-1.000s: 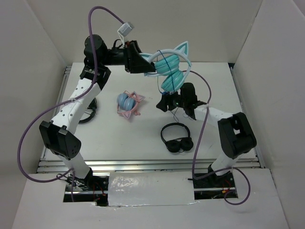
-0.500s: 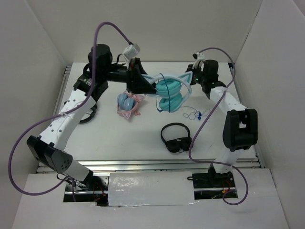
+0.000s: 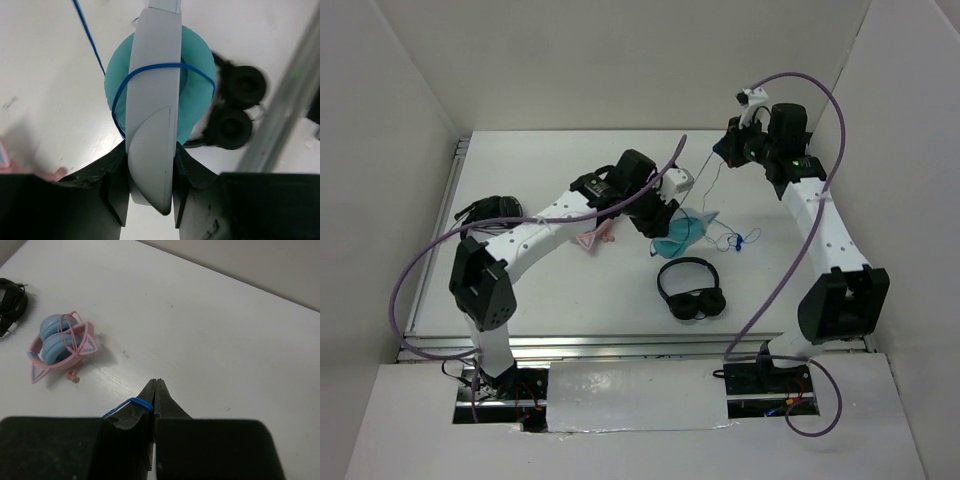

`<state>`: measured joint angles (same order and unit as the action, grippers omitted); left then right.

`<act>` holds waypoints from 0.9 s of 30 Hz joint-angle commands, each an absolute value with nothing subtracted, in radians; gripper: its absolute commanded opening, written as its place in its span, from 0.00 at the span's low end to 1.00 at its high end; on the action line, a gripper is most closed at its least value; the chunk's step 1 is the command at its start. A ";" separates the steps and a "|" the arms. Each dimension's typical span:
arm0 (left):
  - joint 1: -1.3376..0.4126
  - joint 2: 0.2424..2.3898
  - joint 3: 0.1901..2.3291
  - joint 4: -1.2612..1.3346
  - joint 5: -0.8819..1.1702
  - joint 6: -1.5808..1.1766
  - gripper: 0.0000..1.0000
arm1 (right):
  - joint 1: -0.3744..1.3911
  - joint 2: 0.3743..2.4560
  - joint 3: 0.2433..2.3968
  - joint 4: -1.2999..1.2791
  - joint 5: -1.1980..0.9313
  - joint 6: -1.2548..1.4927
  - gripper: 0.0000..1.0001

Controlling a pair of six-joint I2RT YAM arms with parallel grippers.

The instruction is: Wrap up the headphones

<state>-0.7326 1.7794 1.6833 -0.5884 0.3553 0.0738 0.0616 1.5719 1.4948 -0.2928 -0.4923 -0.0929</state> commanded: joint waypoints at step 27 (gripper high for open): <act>-0.417 1.721 1.721 -0.457 0.262 -0.242 0.00 | 0.190 1.197 1.159 -0.339 -0.301 0.030 0.00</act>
